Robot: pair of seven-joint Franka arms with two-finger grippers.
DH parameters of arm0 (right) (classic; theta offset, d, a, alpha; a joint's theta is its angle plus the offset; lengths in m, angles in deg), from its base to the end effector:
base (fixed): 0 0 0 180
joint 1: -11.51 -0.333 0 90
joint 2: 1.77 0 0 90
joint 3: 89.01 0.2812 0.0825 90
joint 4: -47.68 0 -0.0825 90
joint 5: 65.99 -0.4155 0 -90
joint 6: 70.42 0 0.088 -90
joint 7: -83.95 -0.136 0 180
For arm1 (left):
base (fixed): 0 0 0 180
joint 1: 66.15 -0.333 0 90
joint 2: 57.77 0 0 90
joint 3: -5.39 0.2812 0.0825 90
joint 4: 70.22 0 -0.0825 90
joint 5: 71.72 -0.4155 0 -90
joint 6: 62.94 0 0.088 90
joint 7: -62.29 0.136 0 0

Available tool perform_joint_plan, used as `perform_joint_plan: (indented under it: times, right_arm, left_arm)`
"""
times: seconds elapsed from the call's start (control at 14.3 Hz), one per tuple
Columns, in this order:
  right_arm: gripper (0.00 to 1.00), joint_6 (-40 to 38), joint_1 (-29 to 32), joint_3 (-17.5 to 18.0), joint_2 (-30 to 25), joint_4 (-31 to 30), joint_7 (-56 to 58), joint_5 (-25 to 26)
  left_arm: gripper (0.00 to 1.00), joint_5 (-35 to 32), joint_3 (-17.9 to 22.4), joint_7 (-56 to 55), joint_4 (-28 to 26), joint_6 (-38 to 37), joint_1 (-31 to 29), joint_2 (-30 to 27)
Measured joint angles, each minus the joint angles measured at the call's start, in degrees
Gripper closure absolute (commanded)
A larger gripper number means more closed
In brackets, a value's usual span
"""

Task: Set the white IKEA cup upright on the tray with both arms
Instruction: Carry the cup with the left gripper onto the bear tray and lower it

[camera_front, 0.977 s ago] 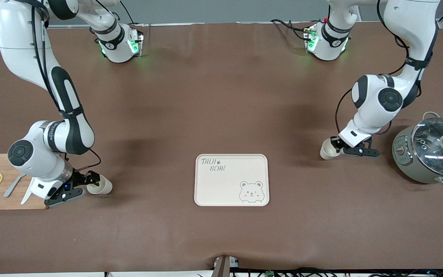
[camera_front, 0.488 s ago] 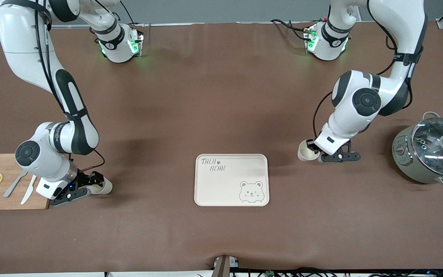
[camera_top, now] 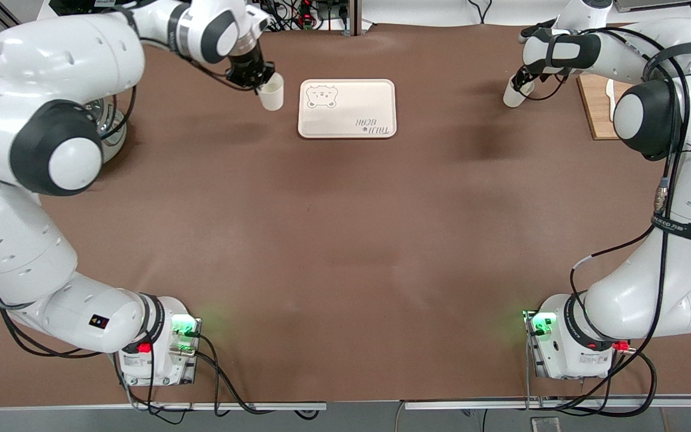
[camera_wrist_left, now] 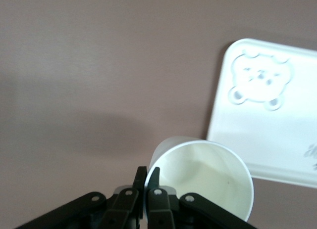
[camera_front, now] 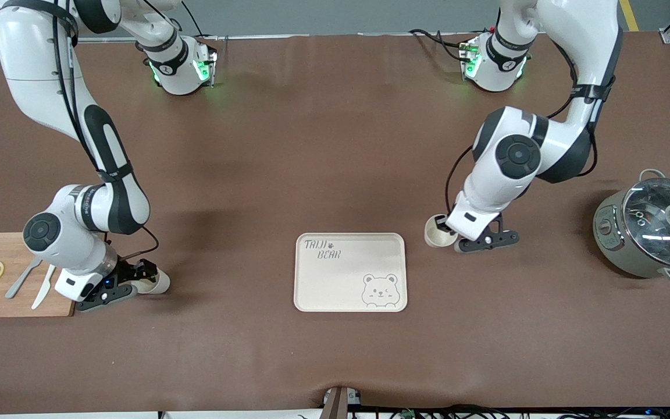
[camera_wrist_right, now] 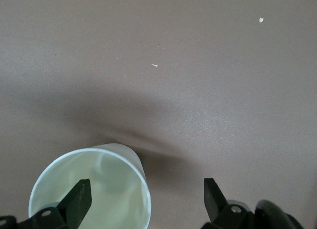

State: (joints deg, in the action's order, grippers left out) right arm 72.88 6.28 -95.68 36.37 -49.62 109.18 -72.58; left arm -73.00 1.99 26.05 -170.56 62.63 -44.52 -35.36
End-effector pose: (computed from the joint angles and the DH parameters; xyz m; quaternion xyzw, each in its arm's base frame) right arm 0.6953 -0.0126 0.1451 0.9815 0.1774 0.0702 0.0140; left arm 0.6103 -0.2817 0.2750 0.9953 0.0939 0.0205 0.0145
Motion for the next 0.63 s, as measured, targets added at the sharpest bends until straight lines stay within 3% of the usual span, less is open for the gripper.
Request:
perform_joint_plan:
  times: [0.28, 0.63]
  right_arm:
    - [0.64, 0.0, 0.0, 0.0, 0.0, 0.0, 0.0, 0.0]
    - [0.99, 0.0, 0.0, 0.1, 0.0, 0.0, 0.0, 0.0]
  left_arm:
    - [1.0, 0.0, 0.0, -6.5, 9.3, -1.7, 3.2, 6.5]
    - [1.0, 0.3, -0.1, -8.3, 15.2, -1.1, 5.0, 14.5]
